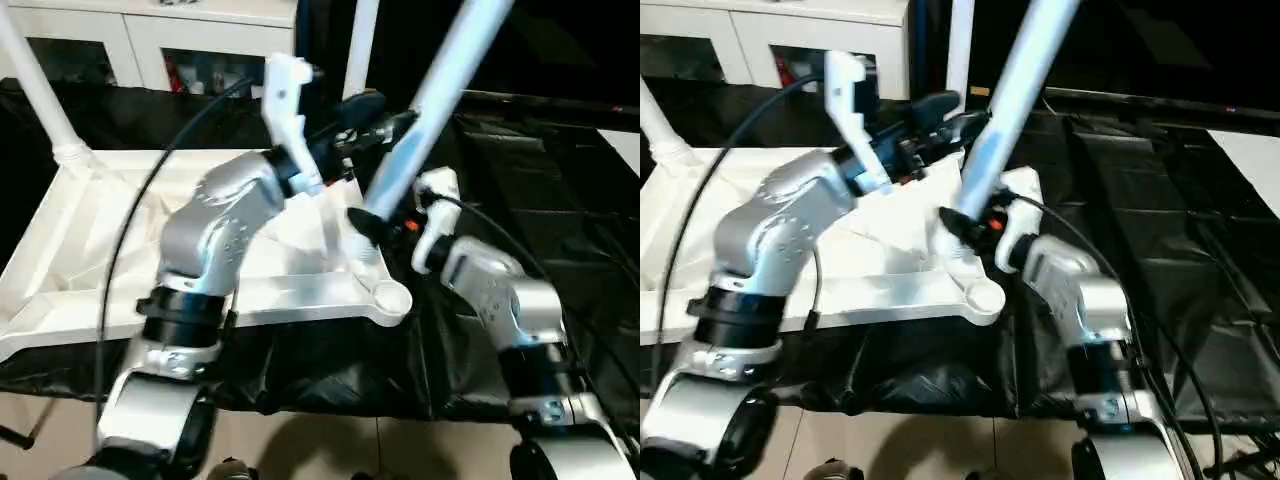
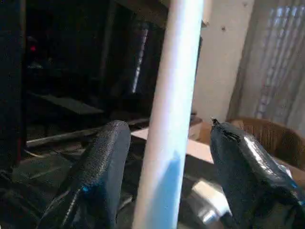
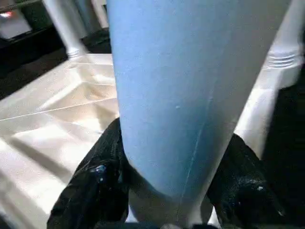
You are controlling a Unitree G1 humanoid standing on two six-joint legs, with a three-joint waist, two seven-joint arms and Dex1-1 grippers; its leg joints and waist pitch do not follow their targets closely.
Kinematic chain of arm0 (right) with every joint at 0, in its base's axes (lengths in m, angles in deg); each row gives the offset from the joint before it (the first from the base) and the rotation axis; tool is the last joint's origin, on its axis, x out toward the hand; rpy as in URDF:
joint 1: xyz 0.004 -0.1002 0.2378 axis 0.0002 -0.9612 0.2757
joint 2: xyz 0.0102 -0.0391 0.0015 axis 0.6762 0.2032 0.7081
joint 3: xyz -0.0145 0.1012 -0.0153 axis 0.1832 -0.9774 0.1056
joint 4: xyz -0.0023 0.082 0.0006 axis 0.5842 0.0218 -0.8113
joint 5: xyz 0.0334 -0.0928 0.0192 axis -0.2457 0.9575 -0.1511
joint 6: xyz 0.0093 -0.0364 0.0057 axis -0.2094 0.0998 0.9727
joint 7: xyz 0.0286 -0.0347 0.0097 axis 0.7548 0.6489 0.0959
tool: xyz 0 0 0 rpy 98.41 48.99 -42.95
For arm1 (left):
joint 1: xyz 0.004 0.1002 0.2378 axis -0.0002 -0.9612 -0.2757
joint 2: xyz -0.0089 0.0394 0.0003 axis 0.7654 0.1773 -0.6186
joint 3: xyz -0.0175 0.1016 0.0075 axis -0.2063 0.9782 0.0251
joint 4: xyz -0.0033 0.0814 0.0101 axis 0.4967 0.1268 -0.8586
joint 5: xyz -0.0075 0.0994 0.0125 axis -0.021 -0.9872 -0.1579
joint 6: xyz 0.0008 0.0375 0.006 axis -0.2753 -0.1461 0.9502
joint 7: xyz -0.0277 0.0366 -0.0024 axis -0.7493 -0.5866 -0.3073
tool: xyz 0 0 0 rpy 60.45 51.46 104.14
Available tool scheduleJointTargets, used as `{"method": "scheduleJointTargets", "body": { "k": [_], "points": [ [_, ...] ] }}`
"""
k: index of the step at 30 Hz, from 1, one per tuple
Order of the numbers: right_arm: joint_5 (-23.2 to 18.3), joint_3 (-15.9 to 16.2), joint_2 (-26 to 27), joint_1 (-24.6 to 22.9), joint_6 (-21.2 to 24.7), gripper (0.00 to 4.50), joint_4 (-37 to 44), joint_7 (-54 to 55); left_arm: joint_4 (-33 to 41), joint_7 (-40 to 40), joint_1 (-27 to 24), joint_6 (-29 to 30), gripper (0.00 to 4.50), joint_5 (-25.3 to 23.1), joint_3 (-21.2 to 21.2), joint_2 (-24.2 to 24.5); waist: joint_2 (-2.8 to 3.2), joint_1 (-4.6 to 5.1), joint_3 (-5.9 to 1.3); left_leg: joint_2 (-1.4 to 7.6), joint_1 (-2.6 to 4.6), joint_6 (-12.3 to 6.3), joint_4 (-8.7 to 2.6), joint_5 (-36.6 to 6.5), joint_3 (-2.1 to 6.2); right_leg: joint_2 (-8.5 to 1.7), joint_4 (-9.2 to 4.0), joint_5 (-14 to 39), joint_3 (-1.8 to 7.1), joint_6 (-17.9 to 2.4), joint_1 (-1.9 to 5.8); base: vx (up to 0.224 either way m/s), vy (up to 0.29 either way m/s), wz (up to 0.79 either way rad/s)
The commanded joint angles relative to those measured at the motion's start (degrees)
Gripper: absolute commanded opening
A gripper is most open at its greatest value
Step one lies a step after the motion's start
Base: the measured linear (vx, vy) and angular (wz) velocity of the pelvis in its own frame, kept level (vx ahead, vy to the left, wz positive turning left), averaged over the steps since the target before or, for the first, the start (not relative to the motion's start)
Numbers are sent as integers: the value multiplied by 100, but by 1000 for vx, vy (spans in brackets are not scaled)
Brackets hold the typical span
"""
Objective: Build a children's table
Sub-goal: Insert table leg to table base
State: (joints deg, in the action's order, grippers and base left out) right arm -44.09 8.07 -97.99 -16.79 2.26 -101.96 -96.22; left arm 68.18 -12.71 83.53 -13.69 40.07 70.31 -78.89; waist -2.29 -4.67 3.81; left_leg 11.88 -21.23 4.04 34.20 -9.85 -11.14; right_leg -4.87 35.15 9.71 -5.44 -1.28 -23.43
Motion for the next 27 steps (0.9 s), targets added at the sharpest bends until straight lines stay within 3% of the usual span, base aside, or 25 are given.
{"method": "scheduleJointTargets", "body": {
  "k": [1,2,3,4,5,6,7,8,11,17,27],
  "points": [
    [70,-144,-77,-48,-198,189,53,46,14,320,-102,-2,304,-180,282,207,60,17,-465,124,81,92,-369,-1013,72,-315,-416,1190,306,-848,348,0,0,0],
    [79,-125,-209,-161,-32,189,178,-10,-73,759,-324,-286,304,-658,848,680,69,14,-464,128,97,82,-380,-1046,90,-313,-437,1297,301,-783,341,0,0,0],
    [74,-110,-279,-220,72,189,259,-56,-111,949,-429,-397,304,-857,1101,886,81,33,-447,142,114,75,-399,-1110,91,-289,-432,1394,312,-682,322,0,0,0],
    [26,-45,-487,-433,344,189,580,-251,-193,1483,-749,-621,304,-1296,1736,1405,97,24,-451,136,126,71,-407,-1089,102,-285,-450,1399,318,-584,339,0,0,0],
    [26,-45,-487,-433,344,189,580,-251,-193,1483,-749,-621,304,-1296,1736,1405,87,47,-445,142,112,71,-413,-1080,86,-281,-430,1351,332,-595,335,0,0,0],
    [-48,28,-635,-641,499,189,925,-445,-153,1850,-993,-574,304,-1340,2006,1638,123,38,-465,133,121,103,-403,-1021,83,-291,-423,1272,335,-620,341,0,0,0],
    [-48,28,-635,-641,499,189,925,-445,-153,1850,-993,-574,304,-1340,2006,1638,121,41,-472,142,113,104,-399,-980,82,-299,-400,1184,340,-669,346,0,0,0],
    [-76,58,-708,-771,572,189,1128,-513,-125,2057,-1157,-516,304,-1326,2098,1725,162,40,-470,135,115,117,-395,-975,71,-300,-405,1108,339,-769,329,0,0,0],
    [-130,103,-811,-945,673,189,1365,-572,-216,2127,-1315,-553,286,-1431,2212,1775,149,35,-441,145,120,144,-408,-1235,72,-317,-432,1336,331,-907,322,0,0,0],
    [-194,262,-1013,-1183,866,189,1729,-593,-728,1940,-1270,-681,228,-1676,2336,1714,140,40,-419,124,143,169,-411,-1514,91,-322,-548,2164,319,-577,301,0,0,0],
    [-106,398,-1074,-1246,924,189,1860,-570,-1207,1846,-1172,-846,150,-1902,2292,1513,132,82,-452,130,103,89,-394,-1262,93,-318,-482,1613,321,-762,322,0,0,0]
  ]
}}
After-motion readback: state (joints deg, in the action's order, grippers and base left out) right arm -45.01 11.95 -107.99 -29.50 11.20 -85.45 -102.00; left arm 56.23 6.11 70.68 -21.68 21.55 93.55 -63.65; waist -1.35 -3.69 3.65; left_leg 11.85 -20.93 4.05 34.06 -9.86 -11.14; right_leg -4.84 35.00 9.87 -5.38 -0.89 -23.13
